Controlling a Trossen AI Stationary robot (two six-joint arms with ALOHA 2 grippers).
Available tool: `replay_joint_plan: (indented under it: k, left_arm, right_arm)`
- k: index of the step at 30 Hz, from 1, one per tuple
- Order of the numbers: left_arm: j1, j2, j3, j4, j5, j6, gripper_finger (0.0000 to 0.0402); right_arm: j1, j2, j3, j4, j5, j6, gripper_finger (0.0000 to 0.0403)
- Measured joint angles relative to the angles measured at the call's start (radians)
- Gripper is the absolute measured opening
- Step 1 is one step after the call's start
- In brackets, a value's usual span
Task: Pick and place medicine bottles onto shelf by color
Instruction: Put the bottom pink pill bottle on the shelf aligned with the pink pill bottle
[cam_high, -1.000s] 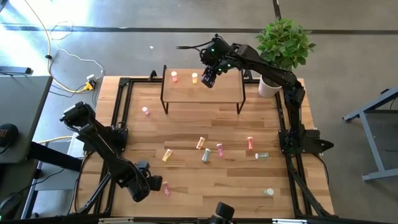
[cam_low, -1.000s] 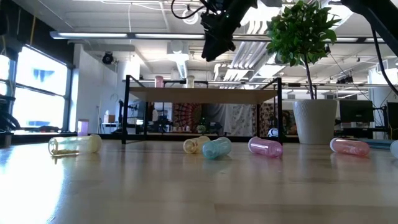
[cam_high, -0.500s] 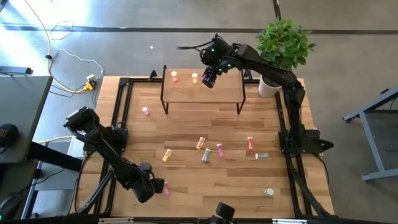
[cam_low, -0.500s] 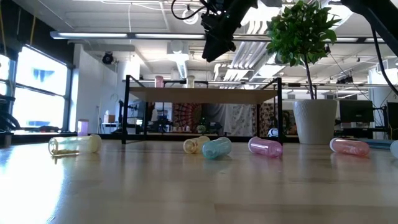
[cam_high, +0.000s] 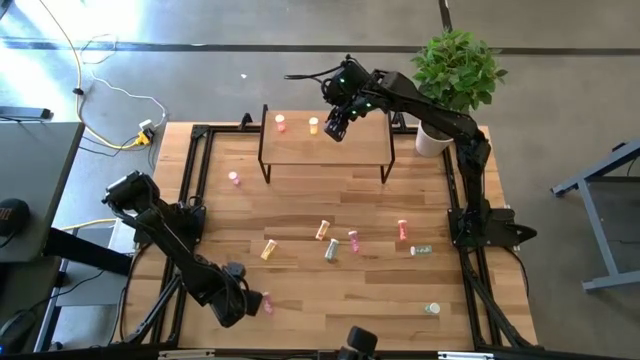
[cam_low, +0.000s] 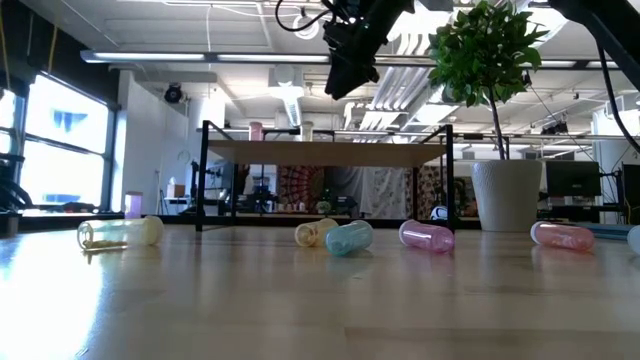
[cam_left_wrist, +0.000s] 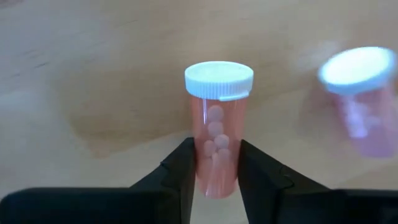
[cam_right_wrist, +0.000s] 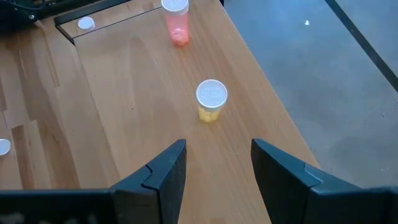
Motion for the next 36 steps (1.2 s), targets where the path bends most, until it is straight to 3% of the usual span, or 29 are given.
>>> replay_joint_plan:
  k: [12, 20, 36]
  left_arm:
    - [0.053, -0.159, 0.004, -0.029, -0.201, 0.203, 0.0103]
    - [0.161, -0.270, 0.005, -0.031, -0.310, 0.452, 0.0103]
    - [0.456, -0.535, 0.005, -0.018, -0.320, 1.012, 0.0104]
  right_arm:
    - [0.038, -0.041, 0.000, -0.024, -0.046, -0.026, 0.0172]
    - [0.062, -0.050, 0.000, -0.069, -0.089, -0.023, 0.0172]
    - [0.065, -0.050, 0.000, -0.084, -0.434, -0.050, 0.0172]
